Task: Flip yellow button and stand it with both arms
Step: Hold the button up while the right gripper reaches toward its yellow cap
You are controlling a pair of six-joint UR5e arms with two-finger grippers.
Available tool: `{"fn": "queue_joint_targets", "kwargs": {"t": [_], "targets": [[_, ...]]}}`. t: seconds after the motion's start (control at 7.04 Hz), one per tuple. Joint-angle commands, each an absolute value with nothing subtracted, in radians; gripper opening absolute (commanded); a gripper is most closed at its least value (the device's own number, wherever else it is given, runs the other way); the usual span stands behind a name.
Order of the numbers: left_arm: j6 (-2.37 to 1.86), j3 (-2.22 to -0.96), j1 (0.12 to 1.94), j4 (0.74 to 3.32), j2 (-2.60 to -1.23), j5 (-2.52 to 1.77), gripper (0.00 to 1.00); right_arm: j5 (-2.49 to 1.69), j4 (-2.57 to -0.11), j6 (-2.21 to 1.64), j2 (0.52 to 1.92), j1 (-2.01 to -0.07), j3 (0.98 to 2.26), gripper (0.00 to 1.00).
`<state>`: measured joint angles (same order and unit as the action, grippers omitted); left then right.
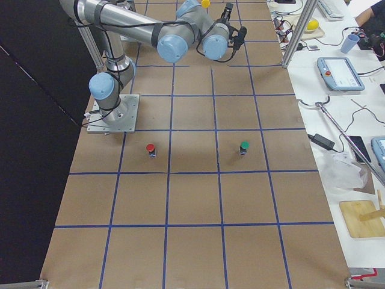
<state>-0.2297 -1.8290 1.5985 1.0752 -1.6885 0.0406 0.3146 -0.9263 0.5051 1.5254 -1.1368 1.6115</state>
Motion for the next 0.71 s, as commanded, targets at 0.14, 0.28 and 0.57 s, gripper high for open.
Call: {"fn": "queue_joint_targets", "kwargs": {"t": [0.14, 0.28, 0.57], "targets": [[-0.229, -1.828, 1.597, 1.069, -1.695, 0.003, 0.00, 0.304, -0.873, 0.512, 1.539, -1.161, 1.695, 0.99], [-0.229, -1.829, 1.597, 1.069, -1.694, 0.002, 0.00, 0.298, -0.874, 0.594, 1.539, -1.202, 1.698, 0.99], [-0.227, -1.827, 1.597, 1.069, -1.690, 0.002, 0.00, 0.224, -0.877, 0.607, 1.554, -1.274, 1.687, 0.99]]}}
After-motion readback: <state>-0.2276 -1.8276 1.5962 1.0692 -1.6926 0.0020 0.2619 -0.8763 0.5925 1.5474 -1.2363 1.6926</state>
